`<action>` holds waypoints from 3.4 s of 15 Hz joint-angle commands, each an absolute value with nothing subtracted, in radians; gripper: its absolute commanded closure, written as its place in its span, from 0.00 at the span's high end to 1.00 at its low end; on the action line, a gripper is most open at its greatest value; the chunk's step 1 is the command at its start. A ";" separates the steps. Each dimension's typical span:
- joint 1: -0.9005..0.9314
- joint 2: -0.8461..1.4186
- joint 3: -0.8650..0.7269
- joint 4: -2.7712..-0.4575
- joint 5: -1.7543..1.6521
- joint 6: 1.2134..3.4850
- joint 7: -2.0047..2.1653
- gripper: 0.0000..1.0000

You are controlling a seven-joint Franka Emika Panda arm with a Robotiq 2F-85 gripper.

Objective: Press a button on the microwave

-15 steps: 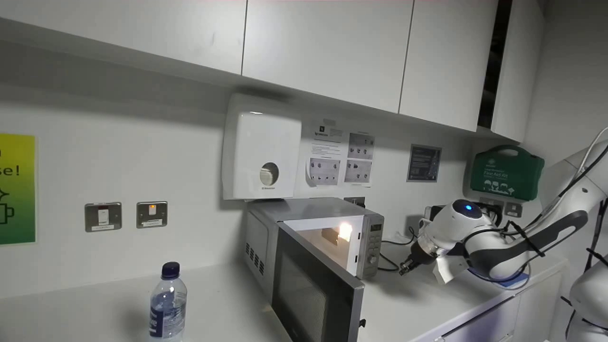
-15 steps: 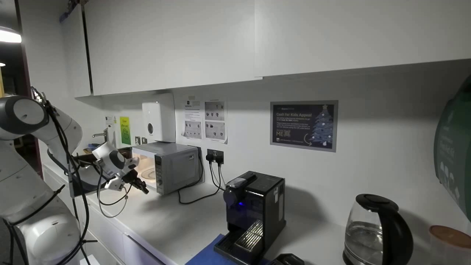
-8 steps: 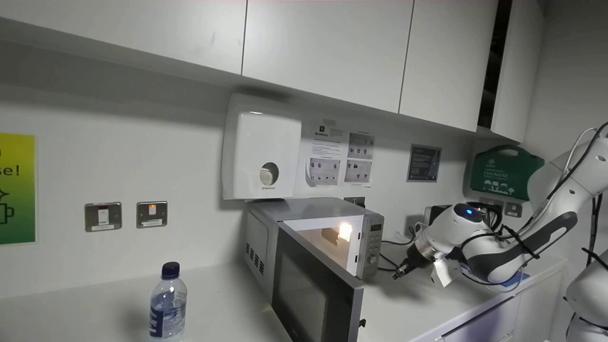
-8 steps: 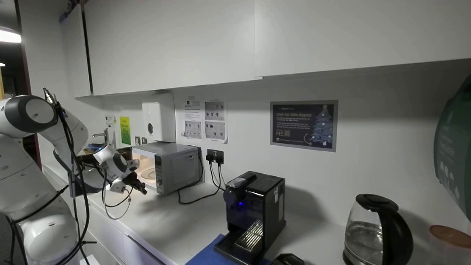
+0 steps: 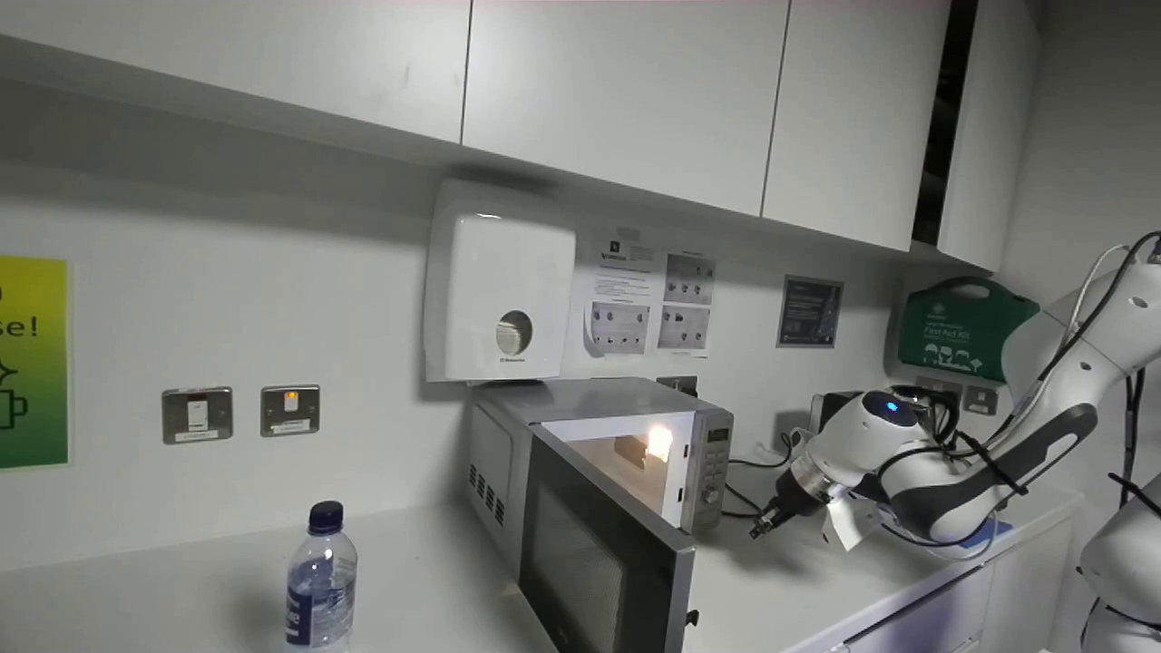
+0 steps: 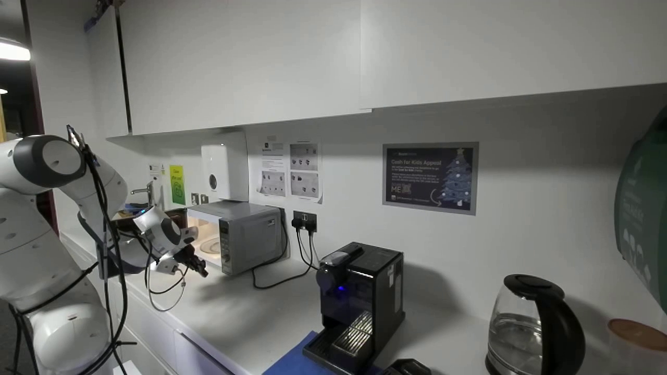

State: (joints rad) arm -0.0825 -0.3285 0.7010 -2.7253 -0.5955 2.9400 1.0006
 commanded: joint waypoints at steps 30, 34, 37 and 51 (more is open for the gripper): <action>-0.964 -0.504 1.451 -2.618 -0.783 3.283 1.219 0.00; -1.096 -0.577 1.567 -2.579 -0.759 3.358 1.218 0.00; -1.149 -0.625 1.649 -2.583 -0.507 3.401 1.021 0.00; -1.173 -0.700 1.801 -2.553 0.095 3.440 0.462 0.00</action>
State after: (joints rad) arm -1.1475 -0.6535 1.7957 -2.5922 0.0448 3.4017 0.5450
